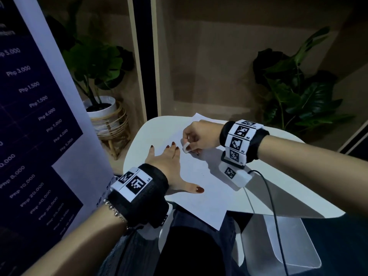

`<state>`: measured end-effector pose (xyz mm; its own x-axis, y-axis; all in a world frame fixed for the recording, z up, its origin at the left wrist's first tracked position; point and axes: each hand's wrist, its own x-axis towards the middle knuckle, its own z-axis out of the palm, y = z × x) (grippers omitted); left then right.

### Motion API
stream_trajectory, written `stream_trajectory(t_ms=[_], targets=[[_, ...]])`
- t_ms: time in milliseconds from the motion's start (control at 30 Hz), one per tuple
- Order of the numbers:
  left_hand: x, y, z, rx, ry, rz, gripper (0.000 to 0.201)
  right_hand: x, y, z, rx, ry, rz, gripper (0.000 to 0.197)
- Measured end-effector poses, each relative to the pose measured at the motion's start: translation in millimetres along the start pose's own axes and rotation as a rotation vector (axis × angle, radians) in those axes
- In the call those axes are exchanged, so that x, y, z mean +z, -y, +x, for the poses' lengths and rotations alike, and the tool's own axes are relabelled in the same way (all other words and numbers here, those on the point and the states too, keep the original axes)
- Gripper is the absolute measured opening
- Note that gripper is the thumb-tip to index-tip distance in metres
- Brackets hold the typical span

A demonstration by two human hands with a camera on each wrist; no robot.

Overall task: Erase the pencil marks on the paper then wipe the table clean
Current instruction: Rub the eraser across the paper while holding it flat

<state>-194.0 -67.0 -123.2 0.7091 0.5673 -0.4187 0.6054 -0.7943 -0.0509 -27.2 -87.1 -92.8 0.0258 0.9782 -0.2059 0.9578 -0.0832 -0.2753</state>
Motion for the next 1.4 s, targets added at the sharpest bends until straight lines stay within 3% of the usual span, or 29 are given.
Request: stream_trajectory(t_ms=[133,233,300,433,467,633,767,800,933,967,1033,1133,1200,1300,1333,1400], targets=[[-1,0,-1,0.003,0.007,0.017,0.13,-6,2,-5,-0.04,0.194,0.048,0.008],[-2,-1,-3,0.005,0.015,0.019,0.13,-4,1,1,-0.009,0.001,-0.04,0.009],[-3,-1,-3,0.005,0.02,0.014,0.13,-3,2,1,-0.011,-0.03,-0.036,0.01],[-3,0,-4,0.01,0.022,0.011,0.129,-7,5,-12,-0.076,0.363,0.201,0.013],[-3,0,-4,0.007,0.022,0.012,0.129,-9,6,-13,-0.082,0.403,0.208,0.013],[-3,-1,-7,0.012,0.017,-0.015,0.127,-3,10,-8,-0.075,0.097,-0.029,0.013],[-1,1,-4,0.006,0.017,0.004,0.13,-4,10,-22,-0.078,0.367,0.177,0.012],[-1,1,-4,0.006,0.018,0.011,0.13,-4,10,-23,-0.078,0.369,0.159,0.011],[-2,0,-6,0.012,0.02,0.012,0.127,0,10,-12,-0.07,0.024,-0.093,0.008],[-2,0,-7,0.012,0.02,0.013,0.127,0,10,-11,-0.061,-0.005,-0.097,0.007],[-2,1,-6,0.011,0.015,0.005,0.129,-1,9,-15,-0.073,0.104,-0.039,0.007],[0,1,-4,0.004,0.016,0.012,0.131,-3,12,-25,-0.117,0.421,0.158,0.009],[0,2,-4,0.006,0.018,0.017,0.131,-4,12,-24,-0.122,0.389,0.125,0.011],[1,2,-4,0.014,0.009,0.002,0.129,-2,12,-18,-0.107,0.112,-0.069,0.012],[1,3,-4,0.013,0.008,-0.001,0.13,-1,12,-20,-0.103,0.108,-0.065,0.011],[1,3,-3,0.011,0.009,-0.003,0.132,0,13,-29,-0.114,0.283,0.061,0.007]])
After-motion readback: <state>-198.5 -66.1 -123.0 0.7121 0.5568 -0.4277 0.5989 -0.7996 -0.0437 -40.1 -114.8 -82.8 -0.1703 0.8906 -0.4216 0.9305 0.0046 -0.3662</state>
